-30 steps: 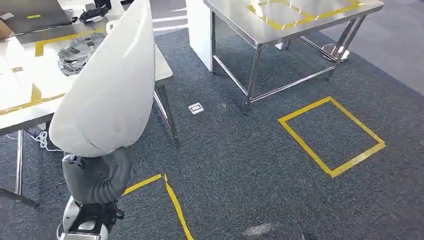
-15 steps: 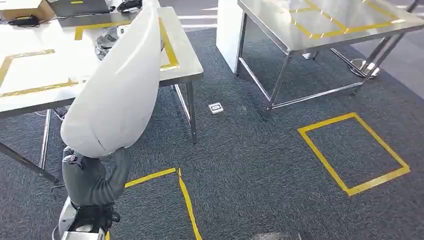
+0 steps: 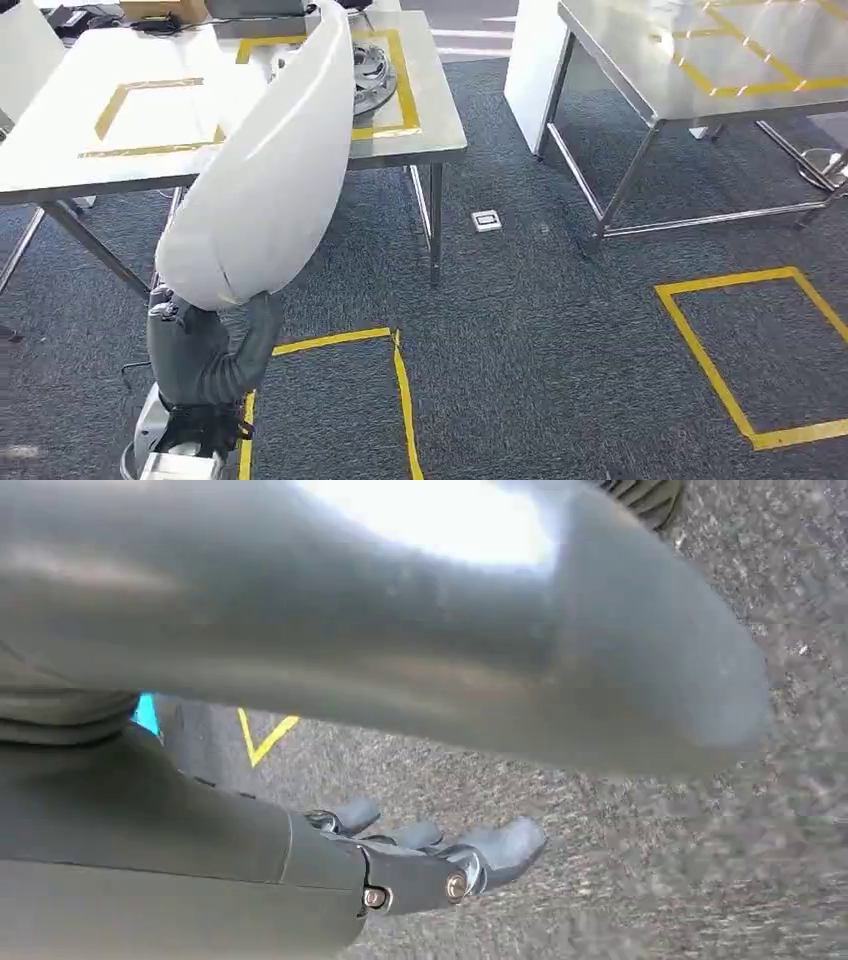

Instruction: Take the parts from the cabinet and place them on the table.

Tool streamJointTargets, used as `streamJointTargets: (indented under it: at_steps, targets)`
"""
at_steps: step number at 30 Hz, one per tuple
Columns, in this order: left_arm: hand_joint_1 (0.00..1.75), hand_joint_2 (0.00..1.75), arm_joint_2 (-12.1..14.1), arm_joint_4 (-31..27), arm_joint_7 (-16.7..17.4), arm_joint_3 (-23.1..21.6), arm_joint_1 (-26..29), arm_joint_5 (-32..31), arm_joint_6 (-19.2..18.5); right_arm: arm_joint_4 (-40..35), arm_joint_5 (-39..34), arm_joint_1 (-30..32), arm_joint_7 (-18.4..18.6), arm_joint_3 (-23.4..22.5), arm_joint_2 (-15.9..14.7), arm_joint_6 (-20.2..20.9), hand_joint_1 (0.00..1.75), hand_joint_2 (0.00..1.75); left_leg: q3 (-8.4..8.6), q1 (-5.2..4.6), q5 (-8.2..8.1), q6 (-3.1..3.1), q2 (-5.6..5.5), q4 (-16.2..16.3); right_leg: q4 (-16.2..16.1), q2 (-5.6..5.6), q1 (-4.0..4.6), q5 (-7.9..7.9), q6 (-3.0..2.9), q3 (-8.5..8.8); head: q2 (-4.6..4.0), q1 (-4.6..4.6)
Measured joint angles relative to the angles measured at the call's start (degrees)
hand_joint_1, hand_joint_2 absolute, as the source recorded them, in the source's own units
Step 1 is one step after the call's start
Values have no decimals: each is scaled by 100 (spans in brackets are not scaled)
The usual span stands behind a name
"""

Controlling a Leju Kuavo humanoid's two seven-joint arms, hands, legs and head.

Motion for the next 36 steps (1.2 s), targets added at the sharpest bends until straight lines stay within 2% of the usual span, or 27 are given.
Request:
streamJointTargets:
  at_steps: [2,3,4,5,7,8,9,13,14,15,16,18,19,20,21,22,23,24,26,28,29,30,31,33,34,35,36]
  targets:
    - [175,175,-2,22,0,-2,12,2,-9,0,-11,16,2,-11,9,0,0,0,-395,5,-442,-21,176,871,6,-152,20,-8,-16,-9,0,-35]
    - [175,175,0,39,9,-2,19,9,-9,0,-22,19,2,-18,9,0,0,0,-543,4,-562,-30,189,1197,15,-219,23,-10,-17,-19,-2,-56]
    - [175,175,0,57,20,-2,22,9,-11,0,-31,19,2,-26,9,0,0,0,-596,6,-555,-41,198,1337,30,-292,24,-13,-14,-33,-2,-91]
    - [175,175,0,70,22,-2,22,9,-24,0,-35,15,2,-31,9,-2,0,0,-495,8,-422,-44,215,1185,42,-357,22,-18,-10,-41,-2,-109]
    - [175,175,0,74,26,-2,18,9,-41,0,-37,5,0,-35,20,-2,0,0,76,6,24,-29,337,210,98,-479,19,-50,23,-44,-2,-128]
    - [175,175,-2,74,26,-2,8,9,-42,0,-37,3,0,-37,24,-2,0,0,362,-6,90,2,551,-298,148,-525,26,-78,54,-42,-2,-137]
    - [175,175,-7,74,24,-2,6,9,-41,0,-37,1,0,-37,24,-2,0,0,360,-51,22,68,615,-290,158,-555,58,-98,86,-51,-2,-133]
    - [175,175,-17,70,22,-2,3,9,-44,0,-39,-9,0,-44,39,-4,0,0,339,-44,112,218,369,-359,176,-715,42,-108,210,-28,-2,-146]
    - [175,175,-28,68,20,-2,4,9,-41,0,-37,-9,0,-44,42,-4,0,0,352,-9,143,246,325,-375,240,-527,5,-171,266,-35,-2,-142]
    - [175,175,-37,68,13,-2,-10,9,-44,0,-39,-8,-2,-44,46,-4,0,0,334,6,165,277,284,-381,443,-274,-6,-348,304,-129,-2,-133]
    - [175,175,-59,70,13,-2,-11,9,-46,0,-39,-1,-2,-44,46,-4,0,0,312,9,177,290,249,-381,858,-139,-17,-602,334,-317,-2,-113]
    - [175,175,-66,76,13,-2,-4,9,-44,0,-39,13,0,-48,42,-7,0,0,269,9,196,291,119,-373,1795,-106,-24,-995,365,-762,-2,-107]
    - [175,175,-66,85,20,-2,2,9,-46,0,-39,17,0,-48,42,-7,0,0,256,9,203,282,62,-366,1989,-106,-25,-995,367,-864,-2,-107]
    - [175,175,-66,90,26,-2,7,9,-44,0,-39,17,0,-48,44,-7,0,0,255,10,207,275,-4,-361,1877,-104,-29,-850,358,-820,-2,-104]
    - [175,175,-66,90,26,-2,5,9,-46,0,-42,15,0,-48,46,-7,0,0,257,10,211,267,-73,-356,1538,-91,-35,-620,343,-658,-2,-104]
    - [175,175,-70,87,24,-2,-1,9,-46,0,-44,13,0,-48,44,-7,0,0,262,10,218,255,-144,-353,1000,-44,-38,-331,322,-396,0,-104]
    - [175,175,-83,85,24,-2,-8,9,-46,0,-44,10,0,-48,44,-7,0,0,266,12,225,242,-210,-354,439,97,-42,-85,288,-125,-2,-104]
    - [175,175,-101,85,22,-2,-10,9,-46,0,-46,11,0,-48,37,-7,0,0,248,10,241,204,-257,-359,187,310,-43,-155,251,4,-2,-111]
    - [175,175,-114,87,26,-2,-15,9,-48,0,-61,1,-2,-50,39,-2,0,0,201,27,275,120,-361,-364,151,207,-3,-133,233,-19,-2,-115]
    - [175,175,-111,85,28,-2,-9,7,-48,0,-63,-9,-2,-52,39,-7,0,0,190,49,322,29,-467,-423,111,115,18,-99,168,-9,-2,-113]
    - [175,175,-109,74,33,-2,-6,7,-50,0,-68,-12,-7,-52,42,-9,0,0,156,48,294,13,-388,-390,18,17,-48,-39,109,23,0,-113]
    - [175,175,-105,72,35,-2,-28,7,-48,0,-107,-15,-9,-55,42,-31,0,0,79,-2,156,10,-76,-220,-8,-1,-29,-28,72,35,-2,-148]
    - [175,175,-107,76,48,-2,-45,2,-61,0,-129,-11,4,-70,42,-57,0,0,-95,3,-70,10,94,135,-8,-51,-20,-23,53,30,-2,-174]
    - [175,175,-105,83,70,-2,-36,-4,-76,0,-166,1,64,-116,44,-114,0,0,-503,5,-482,-14,192,1048,-3,-151,-3,-31,41,17,-2,-181]
    - [175,175,-101,94,96,-2,-35,-7,-79,0,-166,6,94,-144,44,-122,0,0,-624,6,-547,-27,195,1337,8,-191,-2,-33,39,6,0,-181]
    - [175,175,-98,100,98,-2,-34,-7,-94,0,-166,5,103,-157,44,-122,0,0,-594,12,-467,-34,204,1316,19,-220,-3,-38,35,1,-2,-181]
    - [175,175,-96,103,100,-2,-35,-11,-105,0,-164,-1,103,-164,44,-122,0,0,-435,19,-293,-37,218,1054,27,-235,-5,-56,46,2,0,-181]
